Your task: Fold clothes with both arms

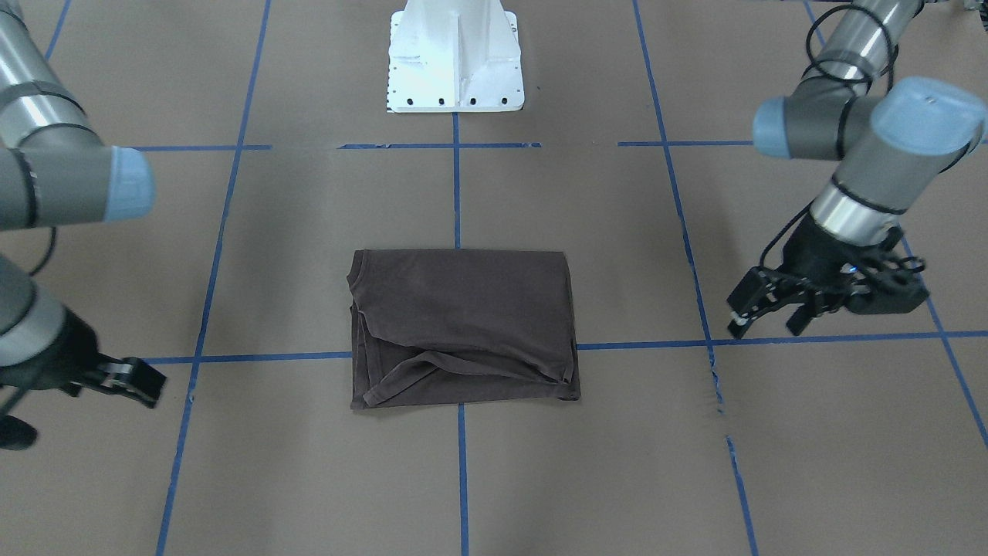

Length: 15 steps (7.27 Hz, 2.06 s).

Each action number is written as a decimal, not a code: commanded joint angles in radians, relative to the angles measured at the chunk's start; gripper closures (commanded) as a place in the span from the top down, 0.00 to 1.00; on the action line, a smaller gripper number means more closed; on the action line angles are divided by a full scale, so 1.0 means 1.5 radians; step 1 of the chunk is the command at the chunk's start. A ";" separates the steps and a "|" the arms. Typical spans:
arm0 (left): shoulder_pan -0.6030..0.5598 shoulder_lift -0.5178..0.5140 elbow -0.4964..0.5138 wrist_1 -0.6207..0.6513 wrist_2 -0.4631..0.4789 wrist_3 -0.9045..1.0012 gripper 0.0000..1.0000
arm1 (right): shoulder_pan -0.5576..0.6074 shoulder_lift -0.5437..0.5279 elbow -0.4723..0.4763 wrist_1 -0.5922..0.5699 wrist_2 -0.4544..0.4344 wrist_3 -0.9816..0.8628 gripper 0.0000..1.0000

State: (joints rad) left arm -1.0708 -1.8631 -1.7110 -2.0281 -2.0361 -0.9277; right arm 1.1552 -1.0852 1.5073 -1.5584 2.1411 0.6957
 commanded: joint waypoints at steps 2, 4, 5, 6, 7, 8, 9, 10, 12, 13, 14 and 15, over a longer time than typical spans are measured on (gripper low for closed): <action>-0.181 0.163 -0.146 0.227 -0.050 0.514 1.00 | 0.241 -0.271 0.094 -0.054 0.106 -0.487 1.00; -0.286 0.221 -0.121 0.227 -0.124 0.799 1.00 | 0.335 -0.314 0.095 -0.153 0.121 -0.705 1.00; -0.281 0.261 -0.103 0.202 -0.138 0.778 1.00 | 0.334 -0.317 0.098 -0.135 0.110 -0.707 1.00; -0.281 0.231 -0.040 0.143 -0.138 0.728 1.00 | 0.334 -0.330 0.076 -0.118 0.109 -0.709 1.00; -0.284 0.239 -0.001 0.108 -0.137 0.733 1.00 | 0.334 -0.331 0.064 -0.109 0.113 -0.703 1.00; -0.283 0.227 0.022 0.116 -0.140 0.734 1.00 | 0.334 -0.337 0.063 -0.105 0.117 -0.698 1.00; -0.285 0.235 0.050 0.116 -0.143 0.734 1.00 | 0.335 -0.346 0.062 -0.105 0.130 -0.697 1.00; -0.286 0.236 0.069 0.126 -0.143 0.734 1.00 | 0.343 -0.353 0.062 -0.105 0.139 -0.694 1.00; -0.290 0.225 0.058 0.218 -0.143 0.734 1.00 | 0.349 -0.354 0.071 -0.103 0.152 -0.604 1.00; -0.292 0.226 0.053 0.220 -0.143 0.735 1.00 | 0.351 -0.354 0.075 -0.103 0.153 -0.598 1.00; -0.292 0.226 0.053 0.220 -0.143 0.735 1.00 | 0.351 -0.350 0.091 -0.103 0.154 -0.581 1.00; -0.292 0.226 0.053 0.220 -0.143 0.735 1.00 | 0.349 -0.348 0.111 -0.084 0.154 -0.517 1.00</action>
State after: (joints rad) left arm -1.5087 -1.5246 -1.6309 -1.7019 -2.2504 0.1747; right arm 1.6798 -1.6120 1.6414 -1.7070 2.3703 -0.1673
